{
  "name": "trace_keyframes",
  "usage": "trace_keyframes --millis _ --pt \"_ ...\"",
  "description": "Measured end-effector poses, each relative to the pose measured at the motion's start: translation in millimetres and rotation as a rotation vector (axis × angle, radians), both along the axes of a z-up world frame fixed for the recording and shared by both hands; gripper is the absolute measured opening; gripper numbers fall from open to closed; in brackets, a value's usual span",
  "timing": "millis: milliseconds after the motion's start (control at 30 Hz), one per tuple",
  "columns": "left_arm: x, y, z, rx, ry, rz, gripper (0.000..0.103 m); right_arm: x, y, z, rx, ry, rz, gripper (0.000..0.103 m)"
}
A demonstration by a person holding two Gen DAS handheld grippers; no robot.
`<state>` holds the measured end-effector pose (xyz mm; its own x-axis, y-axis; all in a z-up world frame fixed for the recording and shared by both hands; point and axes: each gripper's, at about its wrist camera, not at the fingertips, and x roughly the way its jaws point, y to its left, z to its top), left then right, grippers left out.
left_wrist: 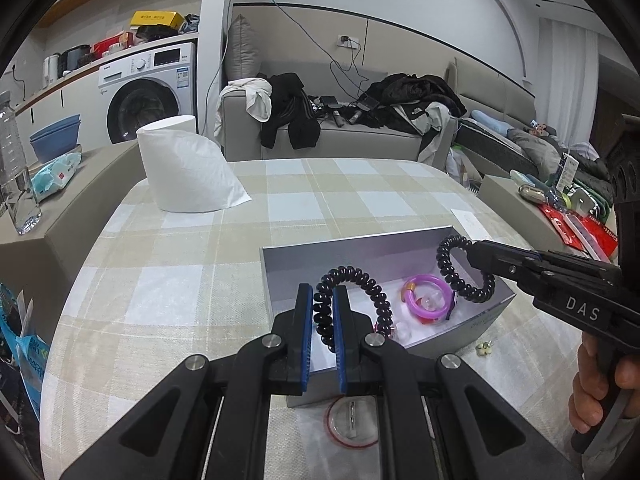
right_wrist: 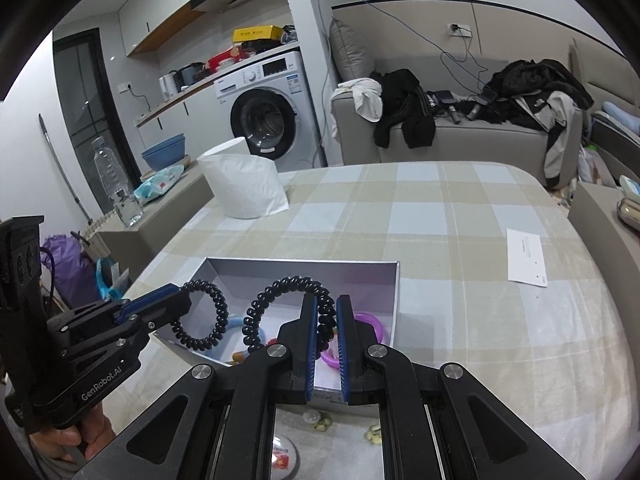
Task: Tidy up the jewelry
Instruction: 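Carry the hair tie and bead bracelet into the grey box and open both grippers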
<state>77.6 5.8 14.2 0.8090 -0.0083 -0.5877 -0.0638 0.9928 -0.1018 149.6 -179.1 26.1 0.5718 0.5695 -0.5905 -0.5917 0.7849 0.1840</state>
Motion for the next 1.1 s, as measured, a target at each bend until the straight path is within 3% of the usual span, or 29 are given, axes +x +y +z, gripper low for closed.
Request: trace_keyframes --millis 867,1033,1100 --pt "3 -2 -6 -0.006 0.024 0.0 0.006 1 13 -10 -0.047 0.008 0.011 0.009" --pt "3 -4 -5 0.002 0.024 -0.005 0.007 0 11 -8 -0.031 0.008 0.009 0.012" --pt "1 -6 -3 0.008 0.022 -0.014 0.014 -2 10 -5 -0.018 0.003 0.013 0.026"
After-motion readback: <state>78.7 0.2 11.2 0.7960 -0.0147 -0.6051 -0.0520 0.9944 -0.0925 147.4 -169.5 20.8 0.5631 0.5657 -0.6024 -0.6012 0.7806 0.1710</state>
